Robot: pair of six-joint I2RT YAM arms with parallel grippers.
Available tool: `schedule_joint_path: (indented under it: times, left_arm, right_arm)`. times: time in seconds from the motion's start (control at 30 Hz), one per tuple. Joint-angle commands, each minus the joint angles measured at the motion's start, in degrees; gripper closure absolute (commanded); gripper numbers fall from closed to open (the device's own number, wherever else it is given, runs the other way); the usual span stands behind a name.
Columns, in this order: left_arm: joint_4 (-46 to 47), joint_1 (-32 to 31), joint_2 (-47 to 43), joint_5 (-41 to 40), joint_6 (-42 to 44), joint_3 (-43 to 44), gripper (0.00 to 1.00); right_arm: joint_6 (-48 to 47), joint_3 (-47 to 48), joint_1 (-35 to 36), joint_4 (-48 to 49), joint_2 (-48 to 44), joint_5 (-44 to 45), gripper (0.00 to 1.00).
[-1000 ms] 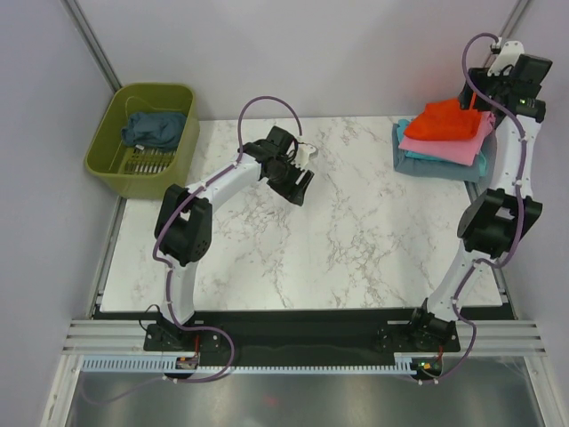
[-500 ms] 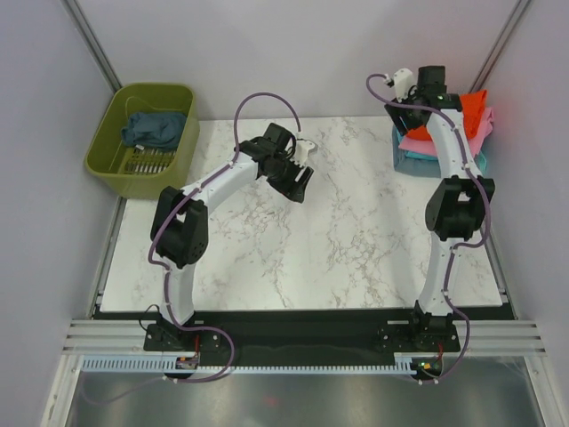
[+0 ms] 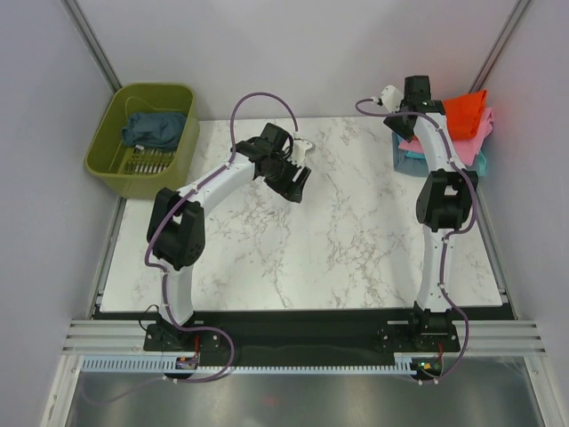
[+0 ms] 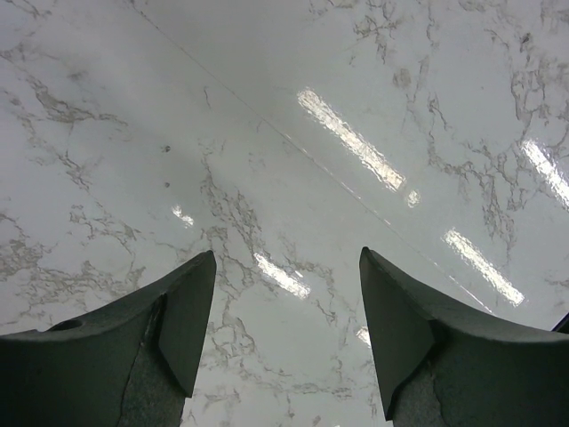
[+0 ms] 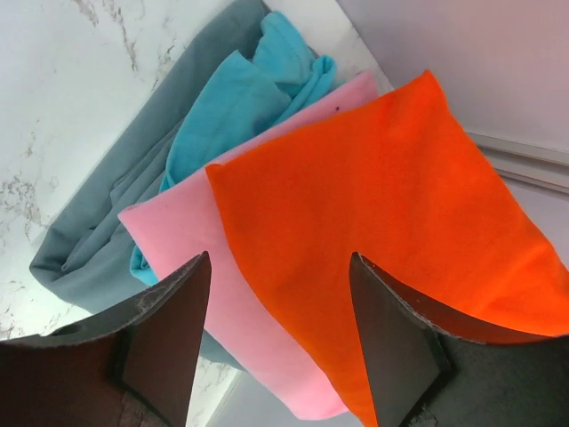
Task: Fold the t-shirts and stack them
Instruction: Neatly place the folded tshirt to the corner
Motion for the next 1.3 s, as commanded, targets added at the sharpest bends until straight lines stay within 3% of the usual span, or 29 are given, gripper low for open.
schedule_joint_path:
  times: [0.0,0.43,0.53,0.63,0.67,0.77,0.8,0.93,1.27]
  left_arm:
    - [1.09,0.11,-1.23,1.12,-0.4,1.32,0.26]
    - [1.0,0.02,-0.35,1.38,-0.84,1.67,0.26]
    - [1.0,0.11,-0.35,1.38,-0.84,1.67,0.26]
    - [1.0,0.11,-0.17,1.38,-0.93,1.67,0.26]
    - [1.0,0.11,-0.17,1.38,-0.93,1.67,0.26]
    - [1.0,0.11,0.09,1.38,-0.93,1.76,0.26]
    - [0.92,0.11,0.18,1.47,-1.01,1.93,0.26]
    - [1.0,0.02,0.44,2.09,-1.28,2.2,0.26]
    - [1.09,0.02,0.71,2.7,-1.45,2.9,0.26]
  right_arm:
    - [-2.55,2.59,0.34,2.04,1.59,1.9,0.28]
    - [-1.84,4.34,0.25,5.38,6.86,3.04,0.27]
    - [-1.76,4.52,0.34,5.65,7.65,3.13,0.34]
    - [-1.32,3.65,0.34,5.82,7.22,3.13,0.53]
    - [-1.32,3.21,0.34,6.26,6.61,3.3,0.66]
    - [-1.32,1.45,0.34,6.44,5.2,3.56,0.89]
    - [-1.23,0.92,0.34,6.44,4.67,3.65,0.92]
    - [-0.26,-3.73,0.34,6.79,0.9,3.48,1.0]
    - [1.76,-10.59,-0.8,7.05,-7.81,2.16,1.0]
